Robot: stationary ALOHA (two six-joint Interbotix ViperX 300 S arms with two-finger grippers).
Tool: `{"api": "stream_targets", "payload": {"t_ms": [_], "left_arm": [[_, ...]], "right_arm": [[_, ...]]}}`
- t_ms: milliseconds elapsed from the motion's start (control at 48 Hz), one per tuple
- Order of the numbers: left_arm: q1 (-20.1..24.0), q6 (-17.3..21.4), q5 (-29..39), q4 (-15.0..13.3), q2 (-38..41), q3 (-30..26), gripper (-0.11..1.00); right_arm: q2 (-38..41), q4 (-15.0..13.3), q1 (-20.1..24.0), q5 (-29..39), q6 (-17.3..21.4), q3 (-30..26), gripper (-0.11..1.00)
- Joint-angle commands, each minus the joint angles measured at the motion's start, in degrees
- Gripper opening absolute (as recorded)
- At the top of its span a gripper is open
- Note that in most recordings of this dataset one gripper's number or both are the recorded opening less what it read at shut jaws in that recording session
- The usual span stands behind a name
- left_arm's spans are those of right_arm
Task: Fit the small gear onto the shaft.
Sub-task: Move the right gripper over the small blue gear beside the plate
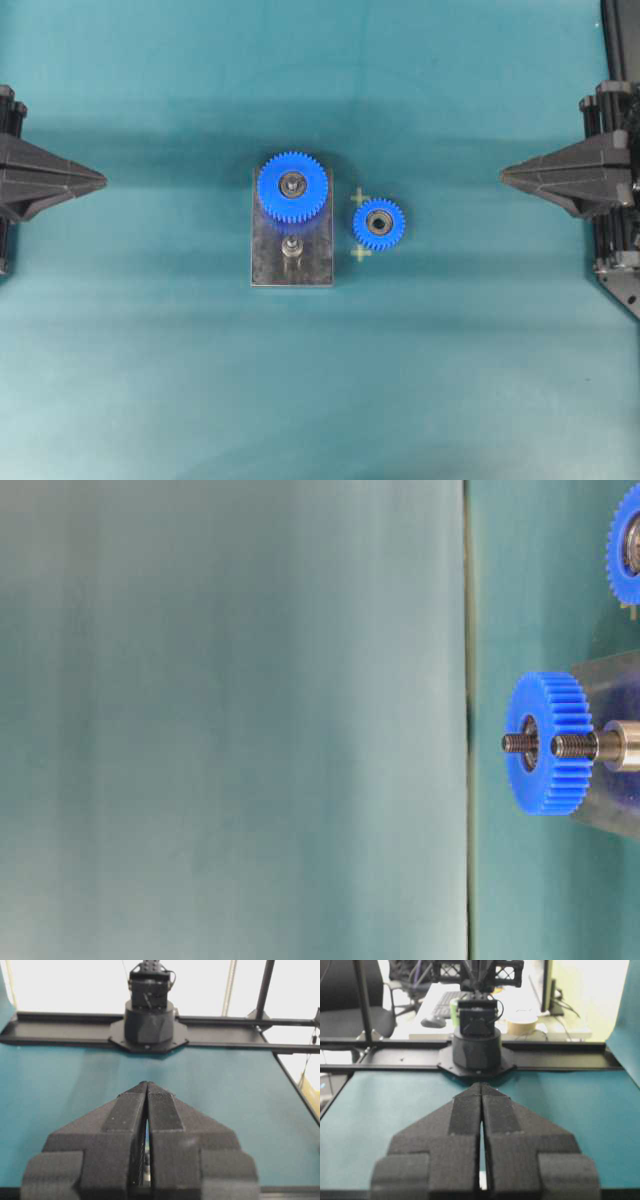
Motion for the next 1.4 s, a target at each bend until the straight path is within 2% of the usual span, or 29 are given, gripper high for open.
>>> {"api": "stream_targets", "payload": {"t_ms": [0,146,208,375,500,646,792,959,1084,1146,1209,1250,1375], "left_arm": [[-0.53,-0.62,0.0,0.62,1.41,-1.93,0.0],[-1.14,-1.14,2.9,0.62,5.8,-4.13,0.0],[-1.23,-1.23,5.63,0.62,7.82,-5.27,0.0],[-1.32,-1.32,11.95,0.62,12.83,-7.21,0.0],[-1.32,-1.32,13.1,0.62,16.0,-8.09,0.0],[-1.23,-1.41,13.1,0.62,18.19,-8.44,0.0],[-1.23,-1.76,13.18,0.62,19.6,-8.61,0.0],[-1.14,-5.62,13.45,0.62,21.01,-9.76,0.0],[-1.14,-5.89,13.45,0.62,22.06,-9.58,0.0],[-1.14,-5.8,13.45,0.62,22.41,-9.67,0.0],[-1.14,-5.8,13.45,0.62,22.5,-9.76,0.0],[-1.14,-5.71,13.45,0.62,22.59,-9.67,0.0],[-1.32,-5.71,13.45,0.62,22.24,-9.4,0.0]], "right_arm": [[0.62,0.44,-0.18,-0.09,0.09,0.35,0.01],[0.53,5.8,-0.26,3.34,3.25,1.67,-0.01],[0.79,6.94,-0.44,6.24,5.19,1.58,-0.01],[3.69,6.94,-2.55,16.79,8.61,-0.62,-0.01],[7.65,6.94,-4.92,24.61,10.28,-3.52,-0.01],[14.68,6.86,-7.38,31.99,10.28,-7.38,-0.01],[23.64,6.59,-8.26,34.89,10.28,-11.6,-0.01],[33.49,7.03,-9.14,33.84,11.25,-16.35,-0.01],[40.25,7.03,-9.49,33.93,11.16,-19.25,0.0],[43.59,6.94,-9.49,34.45,11.16,-20.65,0.05],[46.05,6.94,-9.49,35.51,11.34,-21.88,0.16],[47.64,6.94,-9.49,36.56,11.34,-22.68,0.26],[51.42,6.77,-9.49,40.34,11.25,-25.05,0.65]]}}
